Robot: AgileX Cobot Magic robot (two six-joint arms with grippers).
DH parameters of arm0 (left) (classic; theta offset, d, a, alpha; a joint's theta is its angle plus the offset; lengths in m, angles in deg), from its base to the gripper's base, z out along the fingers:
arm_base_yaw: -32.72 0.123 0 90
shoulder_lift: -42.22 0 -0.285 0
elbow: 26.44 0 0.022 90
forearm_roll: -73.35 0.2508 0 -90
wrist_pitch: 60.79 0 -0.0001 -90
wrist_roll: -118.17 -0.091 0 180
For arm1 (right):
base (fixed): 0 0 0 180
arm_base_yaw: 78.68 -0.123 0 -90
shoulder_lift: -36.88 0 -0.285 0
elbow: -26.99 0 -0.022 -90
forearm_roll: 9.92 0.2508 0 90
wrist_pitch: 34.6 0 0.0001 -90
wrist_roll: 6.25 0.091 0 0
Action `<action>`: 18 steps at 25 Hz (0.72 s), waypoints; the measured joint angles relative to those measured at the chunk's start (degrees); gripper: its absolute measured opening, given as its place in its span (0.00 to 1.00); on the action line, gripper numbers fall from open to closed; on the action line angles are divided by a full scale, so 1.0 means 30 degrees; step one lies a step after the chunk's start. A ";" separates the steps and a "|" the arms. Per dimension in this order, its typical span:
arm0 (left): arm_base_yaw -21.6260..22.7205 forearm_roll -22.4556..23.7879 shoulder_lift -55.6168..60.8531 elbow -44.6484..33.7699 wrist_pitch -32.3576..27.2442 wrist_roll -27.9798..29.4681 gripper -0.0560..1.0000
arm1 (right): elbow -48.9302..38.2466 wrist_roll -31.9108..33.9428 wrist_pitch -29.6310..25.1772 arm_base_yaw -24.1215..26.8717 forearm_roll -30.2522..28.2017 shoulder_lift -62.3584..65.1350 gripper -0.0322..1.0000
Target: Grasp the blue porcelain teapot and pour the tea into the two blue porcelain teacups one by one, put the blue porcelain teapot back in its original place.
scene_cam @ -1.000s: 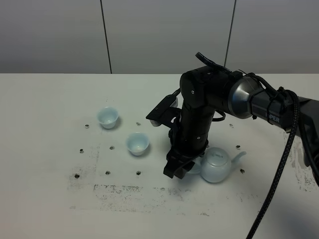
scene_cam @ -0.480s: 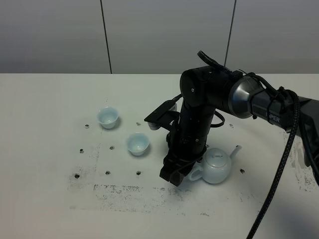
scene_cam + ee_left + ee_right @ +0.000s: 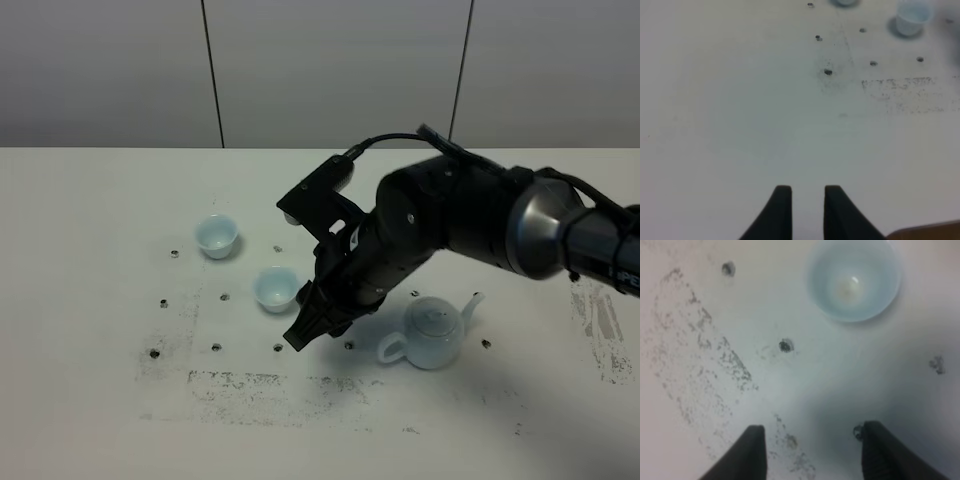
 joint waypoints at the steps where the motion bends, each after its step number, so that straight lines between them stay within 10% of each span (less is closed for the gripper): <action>1: 0.0000 0.0000 0.0000 0.0000 0.0000 0.0000 0.26 | -0.0913 0.0400 0.0972 -0.0101 -0.0051 0.0277 0.46; 8: 0.0000 0.0000 0.0000 0.0000 0.0000 0.0000 0.26 | -0.4173 0.3842 0.3791 -0.0276 -0.1858 0.0743 0.46; 18: 0.0000 0.0000 0.0000 0.0000 0.0000 0.0020 0.26 | -0.4535 0.7601 0.1725 -0.0276 -0.4433 0.0743 0.44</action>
